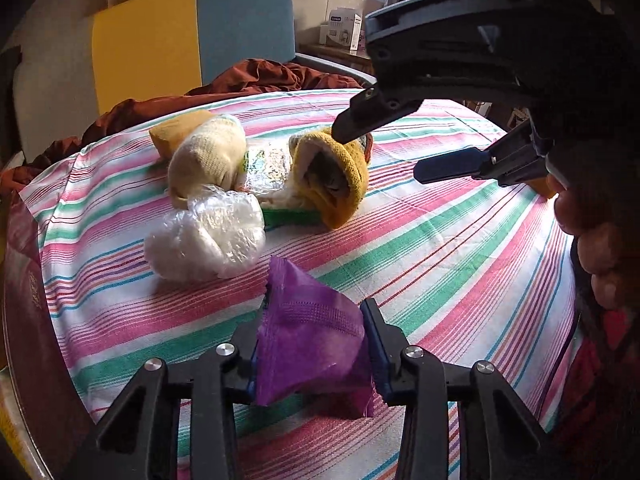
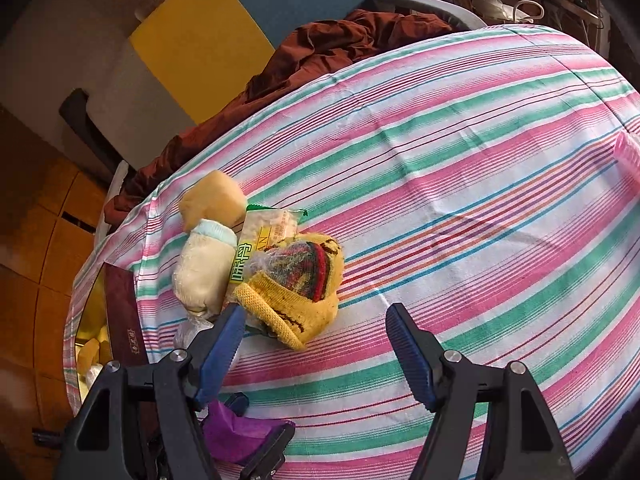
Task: Organize objects
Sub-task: 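Grasp the yellow knitted pouch with the right tool while the left tool holds the purple packet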
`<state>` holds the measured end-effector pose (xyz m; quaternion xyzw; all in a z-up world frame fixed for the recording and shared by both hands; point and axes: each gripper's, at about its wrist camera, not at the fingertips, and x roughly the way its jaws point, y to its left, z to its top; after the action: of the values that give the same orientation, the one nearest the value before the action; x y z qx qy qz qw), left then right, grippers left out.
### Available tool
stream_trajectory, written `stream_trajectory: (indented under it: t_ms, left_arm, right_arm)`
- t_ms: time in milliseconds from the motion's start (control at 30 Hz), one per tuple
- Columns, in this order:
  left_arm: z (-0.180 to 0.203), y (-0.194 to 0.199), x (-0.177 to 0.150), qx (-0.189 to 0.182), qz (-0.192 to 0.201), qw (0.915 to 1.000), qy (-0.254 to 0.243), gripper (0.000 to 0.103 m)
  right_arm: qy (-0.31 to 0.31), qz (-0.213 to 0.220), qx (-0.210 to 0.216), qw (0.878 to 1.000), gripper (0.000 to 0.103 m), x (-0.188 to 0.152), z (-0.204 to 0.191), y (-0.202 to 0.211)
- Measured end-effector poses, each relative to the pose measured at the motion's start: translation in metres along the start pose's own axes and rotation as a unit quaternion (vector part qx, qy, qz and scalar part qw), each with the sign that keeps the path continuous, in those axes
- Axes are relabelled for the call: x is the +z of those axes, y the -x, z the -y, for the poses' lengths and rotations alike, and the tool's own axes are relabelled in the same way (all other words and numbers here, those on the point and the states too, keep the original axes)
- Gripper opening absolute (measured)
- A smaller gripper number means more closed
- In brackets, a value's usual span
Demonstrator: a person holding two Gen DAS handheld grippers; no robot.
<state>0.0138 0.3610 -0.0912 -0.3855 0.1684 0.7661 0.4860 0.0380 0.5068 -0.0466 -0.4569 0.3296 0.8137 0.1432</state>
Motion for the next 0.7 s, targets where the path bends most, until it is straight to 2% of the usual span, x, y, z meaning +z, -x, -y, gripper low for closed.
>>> stream_trajectory:
  t_ms: [300,367,400,467,533,633,700]
  left_arm:
    - [-0.007,0.005,-0.004,-0.012,0.008,0.9999,0.009,0.043]
    - [-0.005,0.006,-0.006,-0.011,0.009,0.9999,0.008,0.044]
    - [-0.005,0.006,-0.006,-0.010,0.009,0.9999,0.007,0.044]
    - [-0.006,0.006,-0.006,-0.011,0.010,0.9999,0.008,0.044]
    - [-0.007,0.007,-0.007,-0.013,0.011,0.9998,0.009,0.044]
    - [-0.007,0.008,-0.007,-0.013,0.012,0.9998,0.010,0.043]
    - [-0.008,0.008,-0.007,-0.015,0.012,0.9997,0.011,0.041]
  right_arm:
    - [0.036,-0.016,-0.010,0.999,0.074,0.017,-0.015,-0.034]
    - [0.047,-0.020,-0.007,0.999,0.051,0.017,-0.016,-0.037]
    - [0.053,-0.024,-0.004,0.998,0.051,0.015,-0.018,-0.037]
    - [0.069,-0.022,-0.017,0.997,0.041,0.012,-0.021,-0.035]
    - [0.072,-0.018,-0.032,0.997,0.037,0.006,-0.021,-0.026]
    - [0.084,-0.013,-0.082,0.993,0.037,-0.007,-0.018,-0.012]
    - [0.078,-0.003,-0.101,0.992,0.037,-0.017,-0.012,-0.002]
